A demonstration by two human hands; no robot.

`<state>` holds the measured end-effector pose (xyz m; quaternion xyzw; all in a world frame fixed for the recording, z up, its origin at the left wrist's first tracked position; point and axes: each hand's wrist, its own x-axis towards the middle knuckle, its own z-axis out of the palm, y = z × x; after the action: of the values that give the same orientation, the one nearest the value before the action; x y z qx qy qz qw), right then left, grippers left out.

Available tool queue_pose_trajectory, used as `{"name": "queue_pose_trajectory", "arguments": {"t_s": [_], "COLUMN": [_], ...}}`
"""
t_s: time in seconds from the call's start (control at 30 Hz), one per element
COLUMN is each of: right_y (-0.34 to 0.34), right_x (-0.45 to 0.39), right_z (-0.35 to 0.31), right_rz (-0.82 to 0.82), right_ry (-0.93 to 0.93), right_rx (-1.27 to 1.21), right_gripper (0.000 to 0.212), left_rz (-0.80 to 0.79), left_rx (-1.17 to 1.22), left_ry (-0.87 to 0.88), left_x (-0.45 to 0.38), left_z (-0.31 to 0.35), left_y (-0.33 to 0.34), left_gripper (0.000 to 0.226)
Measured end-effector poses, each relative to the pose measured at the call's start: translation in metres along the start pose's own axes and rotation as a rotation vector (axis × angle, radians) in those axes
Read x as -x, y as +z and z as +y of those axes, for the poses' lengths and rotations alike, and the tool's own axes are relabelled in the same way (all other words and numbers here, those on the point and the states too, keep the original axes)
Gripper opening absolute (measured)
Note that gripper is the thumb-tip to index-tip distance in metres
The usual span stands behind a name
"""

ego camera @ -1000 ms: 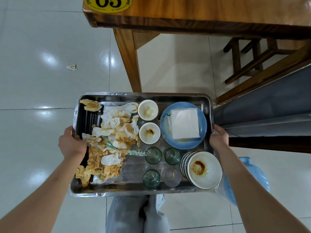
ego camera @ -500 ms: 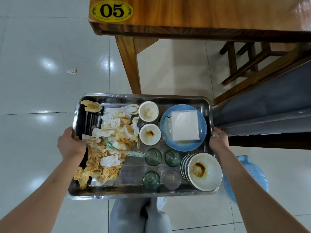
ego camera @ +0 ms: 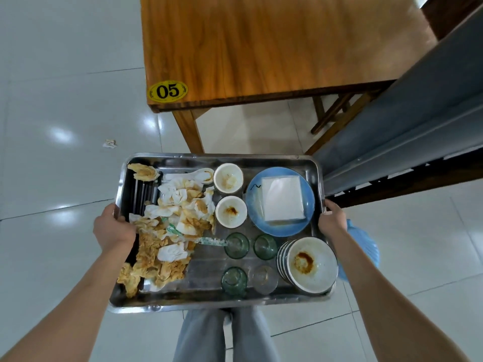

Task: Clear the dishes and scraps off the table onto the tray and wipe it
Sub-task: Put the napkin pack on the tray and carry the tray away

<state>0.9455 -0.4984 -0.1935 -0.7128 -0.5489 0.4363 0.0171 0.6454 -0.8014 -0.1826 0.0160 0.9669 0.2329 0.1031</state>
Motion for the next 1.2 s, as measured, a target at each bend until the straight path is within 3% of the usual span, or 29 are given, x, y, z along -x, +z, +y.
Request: {"name": "queue_pose_trajectory", "arguments": {"t_s": [0.2,0.4,0.6,0.7,0.9,1.2], "right_y": [-0.057,-0.105,-0.142,-0.156,-0.181,-0.235], "right_x": [0.054,0.095,0.128,0.144,0.167,0.205], "right_z": [0.001,0.021,0.061,0.085,0.151,0.263], "right_rz": [0.068,0.102,0.157,0.201,0.233,0.339], "right_ry": [0.035,0.091,0.188,0.212,0.332,0.428], "right_rx": [-0.017,-0.034,-0.164,-0.190,-0.286,-0.443], "right_gripper": [0.043,0.050,0.051,0.045,0.054,0.058], "left_rz": [-0.050,-0.101,-0.170,-0.197,-0.242,-0.378], "left_rx": [-0.007,-0.025,-0.045,-0.036,-0.058,-0.099], "left_ry": [0.073,0.181,0.262,0.350,0.495,0.609], "left_x": [0.022,0.048,0.076,0.090,0.131,0.236], "left_z": [0.031,0.060,0.089,0.104,0.125,0.149], "left_y": [-0.041,-0.065,-0.076,-0.079,-0.073,-0.052], "left_gripper": [0.018,0.019,0.035,0.031,0.028,0.042]}}
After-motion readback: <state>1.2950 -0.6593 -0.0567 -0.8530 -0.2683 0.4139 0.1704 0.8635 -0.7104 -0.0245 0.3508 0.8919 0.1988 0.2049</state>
